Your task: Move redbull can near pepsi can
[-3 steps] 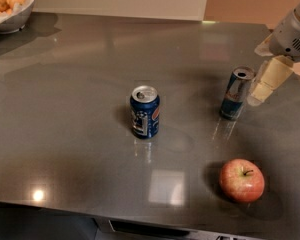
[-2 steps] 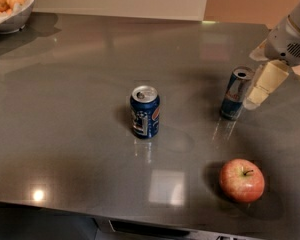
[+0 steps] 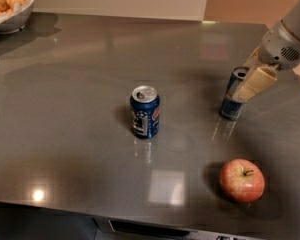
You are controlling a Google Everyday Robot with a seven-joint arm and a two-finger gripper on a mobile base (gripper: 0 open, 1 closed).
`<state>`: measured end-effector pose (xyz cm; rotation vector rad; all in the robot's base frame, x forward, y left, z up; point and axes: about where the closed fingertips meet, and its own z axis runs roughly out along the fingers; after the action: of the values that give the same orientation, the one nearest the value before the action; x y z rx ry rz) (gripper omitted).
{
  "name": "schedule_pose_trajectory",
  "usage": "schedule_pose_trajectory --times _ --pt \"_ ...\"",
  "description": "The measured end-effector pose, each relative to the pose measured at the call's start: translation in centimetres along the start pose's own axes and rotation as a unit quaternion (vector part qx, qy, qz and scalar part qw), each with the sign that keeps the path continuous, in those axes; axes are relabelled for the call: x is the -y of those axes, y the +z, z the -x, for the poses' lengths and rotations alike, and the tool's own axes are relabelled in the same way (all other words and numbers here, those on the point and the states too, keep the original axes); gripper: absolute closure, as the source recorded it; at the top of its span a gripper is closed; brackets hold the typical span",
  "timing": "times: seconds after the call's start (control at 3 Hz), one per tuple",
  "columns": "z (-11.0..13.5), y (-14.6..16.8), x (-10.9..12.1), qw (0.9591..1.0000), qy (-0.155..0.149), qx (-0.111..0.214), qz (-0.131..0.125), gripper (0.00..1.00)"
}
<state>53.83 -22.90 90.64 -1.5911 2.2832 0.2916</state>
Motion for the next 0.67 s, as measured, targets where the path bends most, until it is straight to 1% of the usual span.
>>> schedule_pose_trajectory --times 0.33,0.67 --pt "1.0 0.0 -0.5 0.9999 -0.008 0.009 0.008 0.65" --pt "3.2 0.2 -2.3 0.9989 -0.025 0.023 0.031 0.88"
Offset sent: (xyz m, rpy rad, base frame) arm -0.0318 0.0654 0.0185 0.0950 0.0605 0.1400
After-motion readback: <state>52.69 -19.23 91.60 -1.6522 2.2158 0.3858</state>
